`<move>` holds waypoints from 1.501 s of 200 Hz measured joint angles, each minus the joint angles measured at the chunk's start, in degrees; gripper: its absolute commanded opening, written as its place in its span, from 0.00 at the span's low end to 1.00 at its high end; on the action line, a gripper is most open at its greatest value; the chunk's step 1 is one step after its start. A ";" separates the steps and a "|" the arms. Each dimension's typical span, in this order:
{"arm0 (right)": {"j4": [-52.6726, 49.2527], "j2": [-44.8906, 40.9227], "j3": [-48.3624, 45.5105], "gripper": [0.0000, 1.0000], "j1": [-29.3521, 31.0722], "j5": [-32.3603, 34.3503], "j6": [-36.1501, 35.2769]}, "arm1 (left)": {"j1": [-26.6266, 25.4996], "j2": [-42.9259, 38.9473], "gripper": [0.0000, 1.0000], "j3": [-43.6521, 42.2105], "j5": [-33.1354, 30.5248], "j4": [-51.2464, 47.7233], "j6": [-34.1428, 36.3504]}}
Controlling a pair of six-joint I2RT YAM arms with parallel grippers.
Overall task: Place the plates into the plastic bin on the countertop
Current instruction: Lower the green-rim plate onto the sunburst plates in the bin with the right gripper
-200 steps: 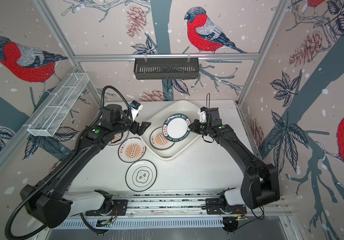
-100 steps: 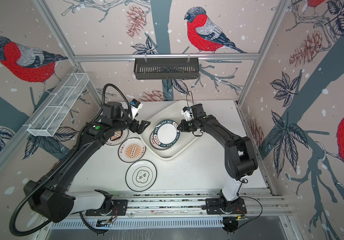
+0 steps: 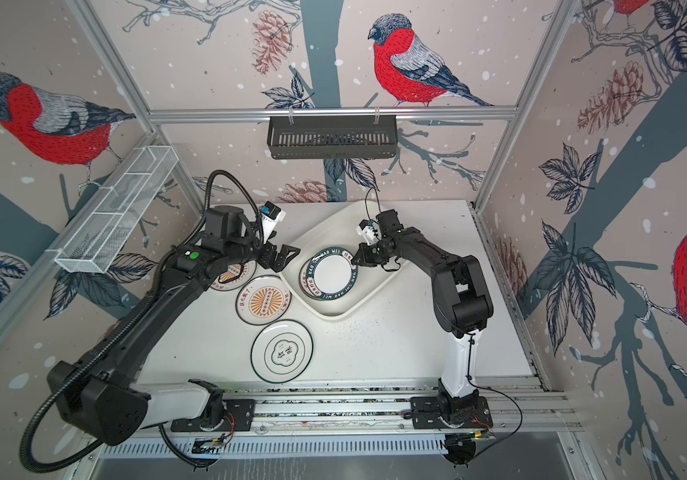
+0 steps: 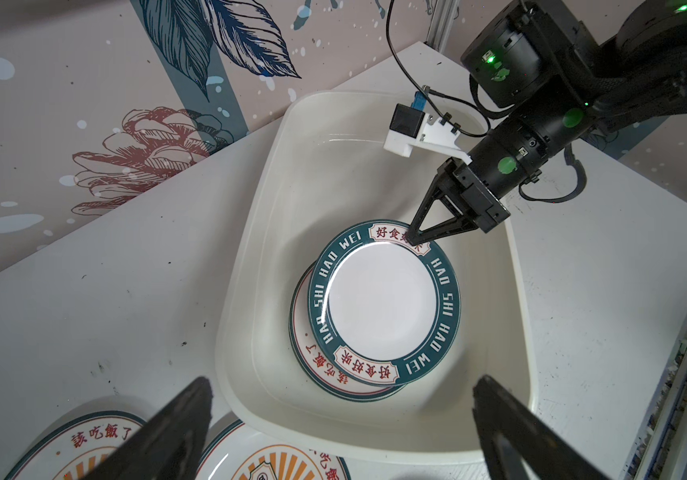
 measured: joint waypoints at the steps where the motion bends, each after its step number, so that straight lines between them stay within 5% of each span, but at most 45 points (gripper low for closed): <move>1: 0.00 0.09 0.02 0.03 -0.04 -0.09 0.00 | 0.00 0.00 0.97 0.00 0.00 0.00 0.00; 300: 3.61 7.39 2.34 0.26 0.22 -1.05 1.75 | 0.04 1.20 0.97 -1.53 2.56 1.40 -2.10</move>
